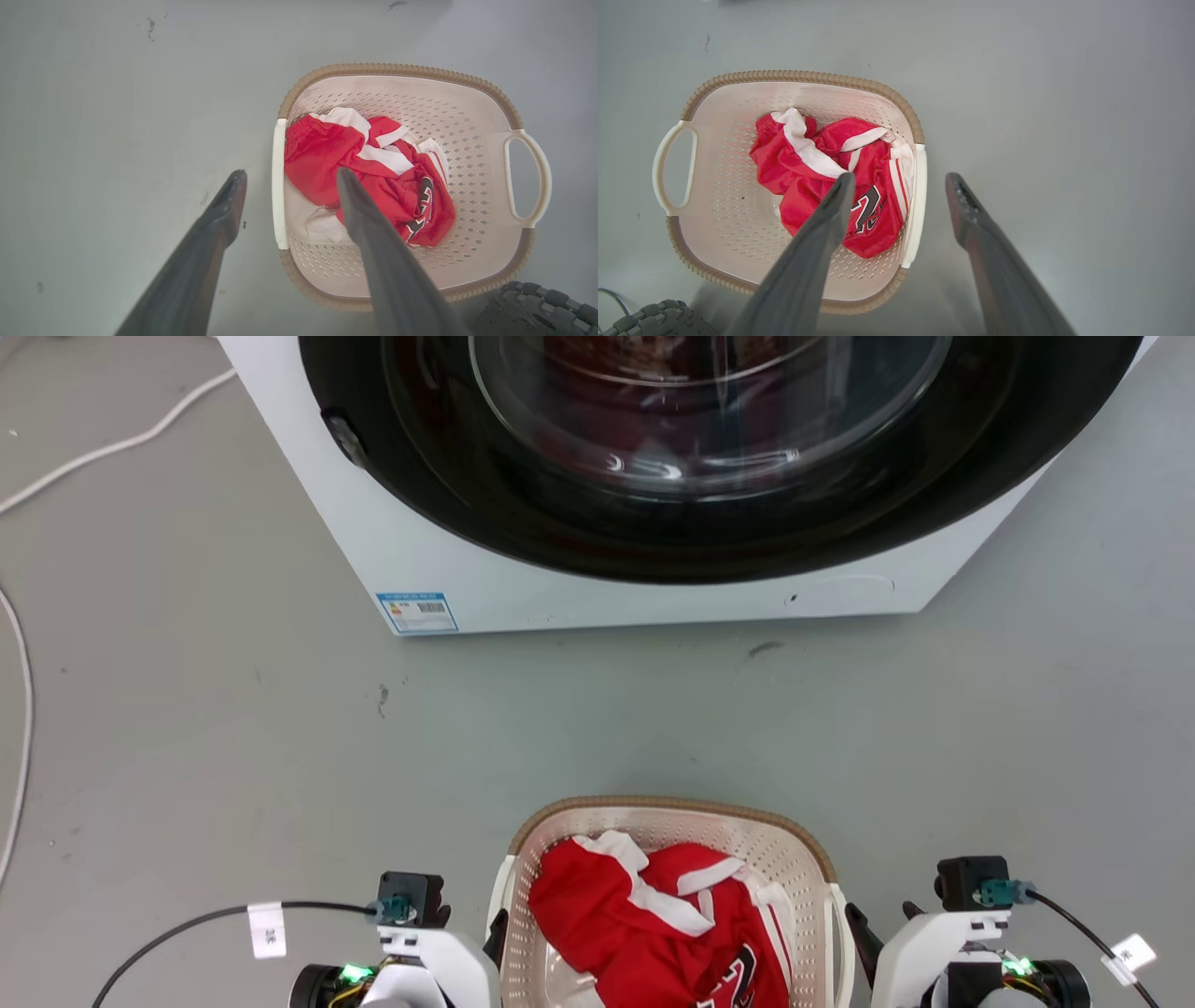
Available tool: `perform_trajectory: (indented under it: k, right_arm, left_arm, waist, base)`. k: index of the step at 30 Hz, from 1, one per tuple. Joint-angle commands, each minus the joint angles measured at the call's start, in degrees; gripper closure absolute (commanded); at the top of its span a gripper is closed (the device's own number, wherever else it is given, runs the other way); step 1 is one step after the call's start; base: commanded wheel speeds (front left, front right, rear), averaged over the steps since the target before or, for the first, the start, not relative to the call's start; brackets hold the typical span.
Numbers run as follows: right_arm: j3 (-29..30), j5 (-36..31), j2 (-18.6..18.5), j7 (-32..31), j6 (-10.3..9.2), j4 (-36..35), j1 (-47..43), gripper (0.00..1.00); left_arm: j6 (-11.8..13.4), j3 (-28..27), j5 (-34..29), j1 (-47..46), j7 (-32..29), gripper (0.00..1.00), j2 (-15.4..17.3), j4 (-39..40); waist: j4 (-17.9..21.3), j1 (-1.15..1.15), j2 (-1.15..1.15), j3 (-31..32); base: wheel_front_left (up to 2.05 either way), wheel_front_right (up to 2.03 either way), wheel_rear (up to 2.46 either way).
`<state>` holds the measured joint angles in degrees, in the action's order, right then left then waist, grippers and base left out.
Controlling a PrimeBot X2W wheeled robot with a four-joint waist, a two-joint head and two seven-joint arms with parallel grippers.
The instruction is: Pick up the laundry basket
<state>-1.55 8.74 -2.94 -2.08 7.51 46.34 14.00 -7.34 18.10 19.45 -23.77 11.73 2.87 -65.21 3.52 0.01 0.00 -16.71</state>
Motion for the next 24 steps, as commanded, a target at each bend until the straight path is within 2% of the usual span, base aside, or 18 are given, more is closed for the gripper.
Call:
perform_trajectory:
  k: [1, 16, 24]
  right_arm:
    - [-0.27, 0.85, 0.11, -0.08, -0.04, 0.68, 1.21, 0.0]
    - [-6.89, 8.62, 0.1, -1.12, -0.04, 16.36, 13.53, 0.0]
    - [-9.73, 12.26, 0.1, -0.44, -0.04, 22.08, 18.61, 0.0]
  left_arm:
    - [-0.02, 0.2, 0.17, -1.18, -0.36, 0.0, 0.0, -0.59]
    - [-0.1, 2.6, 2.67, -10.47, -4.88, 0.0, 1.62, -6.72]
    - [0.0, 2.94, 3.12, -14.33, -6.53, 0.0, 2.37, -7.83]
  waist:
    - [0.39, -0.01, 0.0, -1.4]
    - [2.81, -0.01, 0.0, -12.1]
    - [3.34, -0.01, 0.0, -17.25]
  base:
    - [0.0, 0.0, 0.0]
    - [0.0, 0.0, 0.0]
    - [0.0, 0.0, 0.0]
